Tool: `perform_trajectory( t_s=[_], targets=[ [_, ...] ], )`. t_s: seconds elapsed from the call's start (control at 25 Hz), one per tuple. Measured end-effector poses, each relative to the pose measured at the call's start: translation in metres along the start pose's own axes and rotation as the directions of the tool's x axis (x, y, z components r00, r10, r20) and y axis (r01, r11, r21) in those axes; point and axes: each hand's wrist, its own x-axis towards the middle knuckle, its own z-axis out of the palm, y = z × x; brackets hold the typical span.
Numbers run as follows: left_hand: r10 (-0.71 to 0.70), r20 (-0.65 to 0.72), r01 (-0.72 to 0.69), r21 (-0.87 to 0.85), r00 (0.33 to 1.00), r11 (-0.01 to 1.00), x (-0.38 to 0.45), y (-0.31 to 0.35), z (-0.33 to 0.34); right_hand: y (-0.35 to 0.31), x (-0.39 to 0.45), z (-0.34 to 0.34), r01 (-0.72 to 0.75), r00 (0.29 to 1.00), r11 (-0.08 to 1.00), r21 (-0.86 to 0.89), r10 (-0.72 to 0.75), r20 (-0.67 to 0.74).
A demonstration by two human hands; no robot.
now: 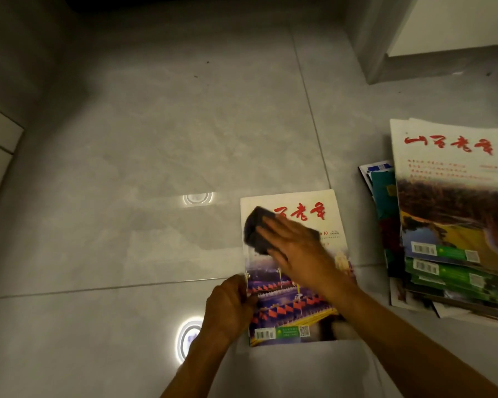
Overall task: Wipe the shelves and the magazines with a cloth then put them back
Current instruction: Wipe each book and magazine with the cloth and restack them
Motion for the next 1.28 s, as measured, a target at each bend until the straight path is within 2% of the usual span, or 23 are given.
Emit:
perform_trajectory(
  t_s=[0.04,0.08,0.12,0.16,0.2,0.24,0.28,0.32,0.36,0.4,0.48,0.52,0.56,0.64,0.72,0.76,0.84,0.92,0.96,1.04,1.12,1.2,1.28],
  targets=[
    [0.010,0.001,-0.010,-0.012,1.000,1.000,-0.003,0.001,0.000,0.018,0.002,-0.006,-0.226,0.974,0.973,0.053,0.227,-0.022],
    [0.022,-0.001,-0.022,-0.018,1.000,1.000,-0.005,0.002,0.000,0.026,0.004,-0.012,-0.449,0.890,0.888,0.098,0.455,-0.045],
    [0.028,-0.003,-0.028,-0.023,1.000,0.999,-0.007,0.004,-0.001,0.020,0.010,-0.013,-0.560,0.818,0.819,0.127,0.570,-0.075],
    [0.025,-0.003,-0.026,-0.036,1.000,0.999,-0.007,0.005,-0.001,0.006,0.018,-0.010,-0.535,0.831,0.833,0.140,0.549,-0.094],
    [0.017,0.004,-0.017,-0.053,1.000,0.998,-0.006,0.005,-0.001,-0.014,0.027,-0.009,-0.406,0.907,0.903,0.137,0.417,-0.063],
    [0.012,0.011,-0.011,-0.066,1.000,0.998,-0.005,0.006,-0.002,-0.035,0.031,-0.007,-0.192,0.981,0.969,0.152,0.195,-0.001],
    [0.004,0.023,-0.003,-0.062,1.000,0.998,-0.005,0.006,-0.004,-0.042,0.033,-0.003,0.024,0.999,0.989,0.147,-0.030,0.044],
    [0.002,0.031,0.000,-0.051,1.000,0.999,-0.004,0.007,-0.005,-0.033,0.036,-0.002,0.132,0.987,0.980,0.150,-0.144,0.071],
    [-0.006,0.042,0.007,-0.042,0.999,0.999,-0.004,0.007,-0.005,-0.017,0.039,-0.001,0.077,0.995,0.986,0.148,-0.086,0.055],
    [-0.006,0.049,0.008,-0.045,0.999,0.999,-0.005,0.008,-0.005,0.001,0.037,-0.001,-0.076,0.997,0.985,0.154,0.077,-0.003],
    [-0.010,0.073,0.013,-0.046,0.997,0.999,-0.006,0.009,-0.008,0.017,0.023,-0.003,-0.399,0.901,0.890,0.223,0.426,-0.088],
    [-0.024,0.090,0.028,-0.043,0.996,0.999,-0.005,0.012,-0.011,0.006,0.010,-0.002,-0.433,0.881,0.874,0.221,0.462,-0.101],
    [-0.045,0.106,0.049,-0.042,0.993,0.998,-0.001,0.013,-0.015,-0.012,-0.006,0.002,-0.380,0.909,0.907,0.181,0.402,-0.107],
    [-0.116,0.175,0.124,-0.034,0.978,0.992,0.006,0.014,-0.020,-0.052,-0.057,0.014,-0.099,0.993,0.993,0.067,0.103,-0.061],
    [-0.189,0.217,0.207,-0.067,0.958,0.976,0.011,0.016,-0.022,-0.037,-0.103,0.018,0.095,0.994,0.995,0.011,-0.094,-0.060],
    [-0.227,0.232,0.253,-0.091,0.946,0.963,0.012,0.018,-0.021,-0.015,-0.116,0.018,0.073,0.994,0.997,0.019,-0.071,-0.084],
    [-0.254,0.239,0.282,-0.088,0.937,0.955,0.013,0.023,-0.020,0.016,-0.128,0.011,-0.204,0.961,0.971,0.125,0.223,-0.161],
    [-0.220,0.232,0.240,-0.065,0.948,0.969,0.010,0.025,-0.016,-0.003,-0.129,0.013,-0.431,0.867,0.875,0.221,0.469,-0.167],
    [-0.197,0.207,0.207,-0.028,0.958,0.978,0.009,0.024,-0.012,-0.031,-0.130,0.023,-0.445,0.866,0.870,0.212,0.478,-0.144],
    [-0.170,0.123,0.156,0.115,0.978,0.981,0.008,0.022,-0.004,-0.084,-0.140,0.036,-0.187,0.972,0.974,0.130,0.202,-0.120],
    [-0.145,0.067,0.129,0.201,0.987,0.971,0.009,0.019,-0.001,-0.078,-0.144,0.029,0.061,0.998,0.991,0.120,-0.060,-0.010],
    [-0.147,0.044,0.136,0.191,0.988,0.972,0.010,0.018,0.001,-0.040,-0.132,0.016,0.096,0.994,0.989,0.112,-0.101,0.041],
    [-0.158,0.024,0.151,0.187,0.987,0.971,0.010,0.015,0.003,-0.012,-0.109,0.007,0.018,0.998,0.983,0.184,-0.027,0.048]
  ],
)
